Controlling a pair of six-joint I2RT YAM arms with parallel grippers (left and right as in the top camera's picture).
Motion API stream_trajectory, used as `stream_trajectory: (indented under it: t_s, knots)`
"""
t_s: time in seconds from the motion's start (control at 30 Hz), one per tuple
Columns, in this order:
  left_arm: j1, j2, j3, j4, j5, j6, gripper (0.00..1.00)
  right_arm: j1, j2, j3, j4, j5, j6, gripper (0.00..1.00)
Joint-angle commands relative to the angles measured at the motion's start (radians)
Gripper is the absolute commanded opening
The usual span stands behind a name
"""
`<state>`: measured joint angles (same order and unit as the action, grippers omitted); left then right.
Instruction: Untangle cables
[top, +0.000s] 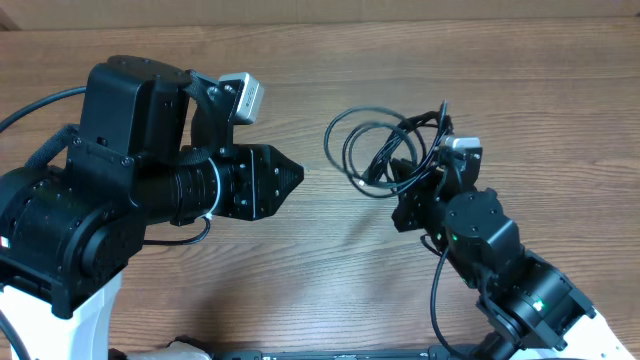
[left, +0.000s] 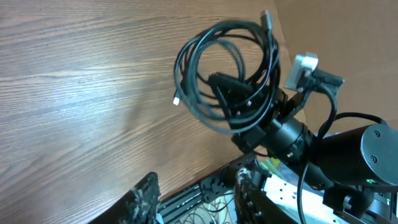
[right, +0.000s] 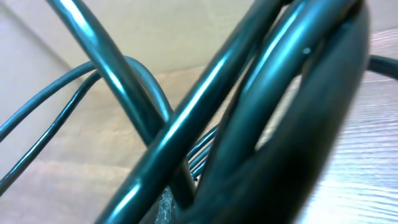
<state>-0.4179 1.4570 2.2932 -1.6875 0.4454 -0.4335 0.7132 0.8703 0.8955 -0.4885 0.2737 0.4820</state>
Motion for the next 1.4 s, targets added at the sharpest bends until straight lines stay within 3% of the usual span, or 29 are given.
stream_trajectory:
  t_s: [0.0, 0.13, 0.5, 1.0, 1.17, 1.37]
  knots:
    - [0.006, 0.002, 0.013, -0.002, -0.009, 0.022, 0.41, -0.002, -0.012, 0.01, -0.006, -0.153, -0.102, 0.04]
    - [0.006, 0.002, 0.013, -0.002, -0.011, 0.087, 0.44, -0.002, -0.012, 0.01, -0.008, -0.282, -0.181, 0.04]
    - [0.006, 0.002, -0.002, -0.002, -0.121, 0.124, 0.44, -0.002, -0.012, 0.09, -0.067, -0.435, -0.255, 0.04]
    - [0.006, 0.009, -0.203, -0.001, -0.244, 0.142, 0.45, -0.002, -0.012, 0.209, -0.331, -0.47, -0.334, 0.04]
    - [0.006, 0.031, -0.212, 0.005, -0.292, 0.142, 0.56, -0.002, -0.012, 0.226, -0.411, -0.475, -0.334, 0.04]
    - [0.005, 0.079, -0.212, 0.007, -0.2, 0.142, 0.57, -0.002, -0.011, 0.233, -0.456, -0.5, -0.346, 0.04]
